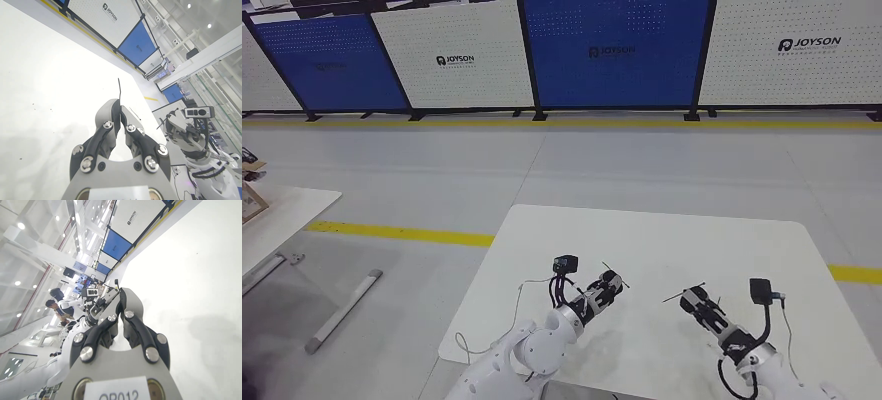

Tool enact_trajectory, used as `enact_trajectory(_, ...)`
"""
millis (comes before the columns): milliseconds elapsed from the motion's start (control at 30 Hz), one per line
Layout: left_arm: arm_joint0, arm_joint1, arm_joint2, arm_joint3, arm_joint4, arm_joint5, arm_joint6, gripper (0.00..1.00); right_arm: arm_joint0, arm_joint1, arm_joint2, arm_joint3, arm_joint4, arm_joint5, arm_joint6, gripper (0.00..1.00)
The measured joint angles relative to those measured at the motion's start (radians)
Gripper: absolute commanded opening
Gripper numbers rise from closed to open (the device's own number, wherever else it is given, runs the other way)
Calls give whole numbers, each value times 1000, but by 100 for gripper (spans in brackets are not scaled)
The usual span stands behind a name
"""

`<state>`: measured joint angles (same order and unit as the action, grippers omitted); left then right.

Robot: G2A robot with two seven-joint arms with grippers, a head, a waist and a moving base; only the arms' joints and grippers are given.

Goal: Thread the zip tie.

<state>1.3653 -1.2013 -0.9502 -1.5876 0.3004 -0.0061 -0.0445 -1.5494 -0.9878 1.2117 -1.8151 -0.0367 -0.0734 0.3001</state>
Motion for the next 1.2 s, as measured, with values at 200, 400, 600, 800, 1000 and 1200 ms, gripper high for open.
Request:
enact_trajectory(200,0,0,0,0,0,0,0,0,0,0,1,0,2,-2,3,0)
enact_trajectory(400,0,0,0,0,0,0,0,0,-10,-7,3,-1,-5,-15,-65,0)
enact_trajectory(600,0,0,0,0,0,0,0,0,-39,-27,-52,24,-98,-72,-237,0)
enact_trajectory(800,0,0,0,0,0,0,0,0,-7,-58,-153,80,-182,-108,-360,0)
enact_trajectory(1000,0,0,0,0,0,0,0,0,3,-67,-174,98,-226,-114,-412,0)
enact_trajectory(1200,0,0,0,0,0,0,0,0,3,-67,-174,98,-225,-114,-411,0)
